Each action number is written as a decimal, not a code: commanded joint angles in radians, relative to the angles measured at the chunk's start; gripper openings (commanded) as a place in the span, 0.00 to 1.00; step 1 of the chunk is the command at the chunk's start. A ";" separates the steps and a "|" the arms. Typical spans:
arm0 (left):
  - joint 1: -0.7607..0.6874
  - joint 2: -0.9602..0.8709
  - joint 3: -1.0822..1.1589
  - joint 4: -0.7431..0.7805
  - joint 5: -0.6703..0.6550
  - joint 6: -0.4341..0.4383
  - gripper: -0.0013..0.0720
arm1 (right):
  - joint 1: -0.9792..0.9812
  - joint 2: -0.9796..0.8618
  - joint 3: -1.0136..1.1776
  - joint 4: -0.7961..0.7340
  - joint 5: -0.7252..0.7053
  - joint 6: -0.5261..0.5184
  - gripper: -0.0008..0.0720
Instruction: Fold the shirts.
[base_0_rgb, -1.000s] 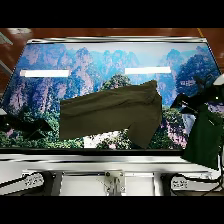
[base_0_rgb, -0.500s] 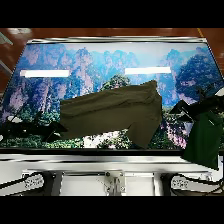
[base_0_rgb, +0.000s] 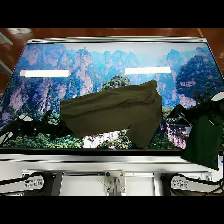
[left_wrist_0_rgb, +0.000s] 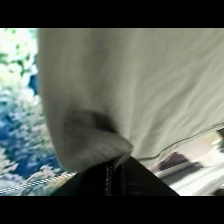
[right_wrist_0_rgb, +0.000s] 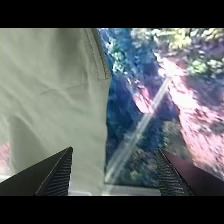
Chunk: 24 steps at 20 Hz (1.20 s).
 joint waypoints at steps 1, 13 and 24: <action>-0.005 0.030 0.019 -0.022 -0.047 0.031 0.08 | 0.002 0.000 -0.089 0.088 -0.124 -0.003 0.88; -0.005 0.102 0.038 -0.026 -0.038 0.031 0.08 | 0.040 -0.164 -0.117 0.323 -0.314 -0.060 0.87; -0.006 0.233 0.305 0.016 -0.103 0.026 0.07 | 0.040 0.020 0.029 0.512 0.064 -0.475 0.10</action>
